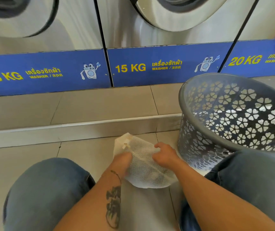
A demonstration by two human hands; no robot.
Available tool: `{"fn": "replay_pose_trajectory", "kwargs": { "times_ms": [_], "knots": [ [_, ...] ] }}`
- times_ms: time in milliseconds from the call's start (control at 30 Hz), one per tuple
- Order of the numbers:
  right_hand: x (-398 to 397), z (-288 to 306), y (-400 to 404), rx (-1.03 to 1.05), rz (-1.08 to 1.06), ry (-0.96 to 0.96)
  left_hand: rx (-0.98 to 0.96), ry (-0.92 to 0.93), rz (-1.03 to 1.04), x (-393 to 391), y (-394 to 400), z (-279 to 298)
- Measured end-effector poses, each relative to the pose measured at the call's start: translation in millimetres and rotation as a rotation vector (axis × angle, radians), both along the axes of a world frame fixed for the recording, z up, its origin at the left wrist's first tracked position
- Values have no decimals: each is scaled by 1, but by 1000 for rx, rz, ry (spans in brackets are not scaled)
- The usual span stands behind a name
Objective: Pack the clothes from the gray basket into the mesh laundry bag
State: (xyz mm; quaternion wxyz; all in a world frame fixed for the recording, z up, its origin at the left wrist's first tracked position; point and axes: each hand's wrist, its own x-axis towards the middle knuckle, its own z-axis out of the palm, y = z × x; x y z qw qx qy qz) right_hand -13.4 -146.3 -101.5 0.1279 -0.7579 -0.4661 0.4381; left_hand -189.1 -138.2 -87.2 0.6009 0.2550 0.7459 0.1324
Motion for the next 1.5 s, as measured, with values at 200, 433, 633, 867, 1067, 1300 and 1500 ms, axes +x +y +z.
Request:
{"fn": "replay_pose_trajectory", "kwargs": {
  "times_ms": [200,433,633,867,1067,1300,1500],
  "knots": [
    [7,-23,23,-66,0,-106,-229,-262,117,10,17,-39],
    [8,-61,54,-208,-25,48,-57,-155,89,1,49,-87],
    [-22,-71,34,-205,2,142,275,-35,-87,-10,41,-90],
    [-36,-13,31,135,-5,81,521,-117,5,-24,36,-40],
    [-30,88,81,446,15,-156,786,-238,120,-15,80,31],
    [-12,115,198,657,7,-343,802,-389,-8,9,202,52],
    [3,22,282,339,321,-559,648,45,-230,3,313,-24]
  ]
}}
